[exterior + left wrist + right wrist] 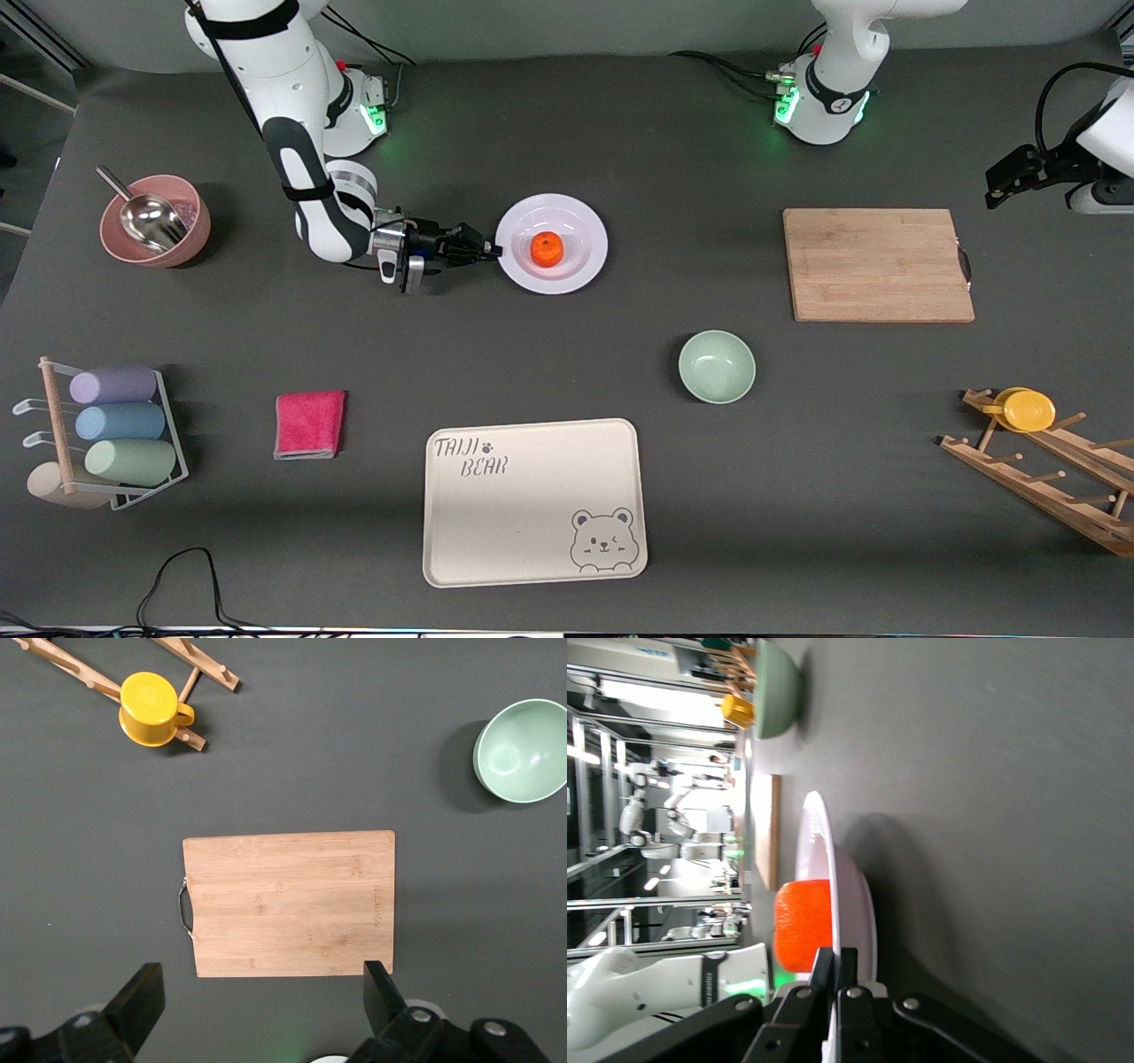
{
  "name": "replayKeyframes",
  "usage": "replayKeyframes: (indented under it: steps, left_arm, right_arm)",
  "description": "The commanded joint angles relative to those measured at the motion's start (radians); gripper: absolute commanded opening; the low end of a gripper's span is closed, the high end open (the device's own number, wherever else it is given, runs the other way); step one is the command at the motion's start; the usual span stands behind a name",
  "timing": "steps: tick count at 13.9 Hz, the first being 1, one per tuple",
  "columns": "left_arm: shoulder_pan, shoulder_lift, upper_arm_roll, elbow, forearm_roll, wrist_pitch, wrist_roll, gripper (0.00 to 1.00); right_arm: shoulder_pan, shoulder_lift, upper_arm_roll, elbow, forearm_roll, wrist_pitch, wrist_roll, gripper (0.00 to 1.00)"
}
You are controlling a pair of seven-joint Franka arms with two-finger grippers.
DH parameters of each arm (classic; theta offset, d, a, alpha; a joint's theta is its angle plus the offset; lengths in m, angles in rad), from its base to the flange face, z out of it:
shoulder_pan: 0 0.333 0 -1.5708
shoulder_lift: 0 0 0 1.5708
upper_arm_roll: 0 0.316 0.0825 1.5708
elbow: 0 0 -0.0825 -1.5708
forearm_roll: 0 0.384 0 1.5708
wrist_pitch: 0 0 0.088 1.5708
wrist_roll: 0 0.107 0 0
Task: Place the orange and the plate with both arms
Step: 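Withdraw the left gripper while the right gripper grips the plate rim, then slide the plate with the right gripper onto the cream tray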
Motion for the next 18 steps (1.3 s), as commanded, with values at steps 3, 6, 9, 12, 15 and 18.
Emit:
replayKeyframes:
  steps: [3, 6, 9, 12, 15, 18]
  left_arm:
    - [-0.014, -0.002, -0.009, -0.016, 0.002, 0.02, 0.001, 1.0]
    - [-0.024, 0.012, -0.012, -0.015, 0.0, 0.023, 0.0, 1.0]
    - [-0.021, 0.015, -0.023, -0.016, 0.014, 0.021, -0.003, 1.0]
    - [-0.023, 0.032, -0.024, -0.016, 0.022, 0.024, -0.003, 1.0]
    - [-0.024, 0.041, -0.024, -0.016, 0.02, 0.026, -0.003, 1.0]
    - [-0.024, 0.048, -0.026, -0.016, 0.02, 0.033, -0.002, 1.0]
  right_arm:
    - [-0.061, -0.158, -0.004, -0.007, 0.0, -0.032, 0.1, 0.0]
    - [-0.104, -0.248, -0.007, -0.004, -0.076, -0.032, 0.226, 0.0]
    - [-0.125, -0.268, -0.007, 0.005, -0.089, -0.032, 0.262, 0.0]
    - [-0.147, -0.18, -0.007, 0.119, -0.09, -0.032, 0.288, 0.0]
    - [-0.156, -0.02, -0.01, 0.338, -0.089, -0.034, 0.364, 0.0]
    - [-0.19, 0.133, -0.01, 0.578, -0.089, -0.043, 0.465, 0.0]
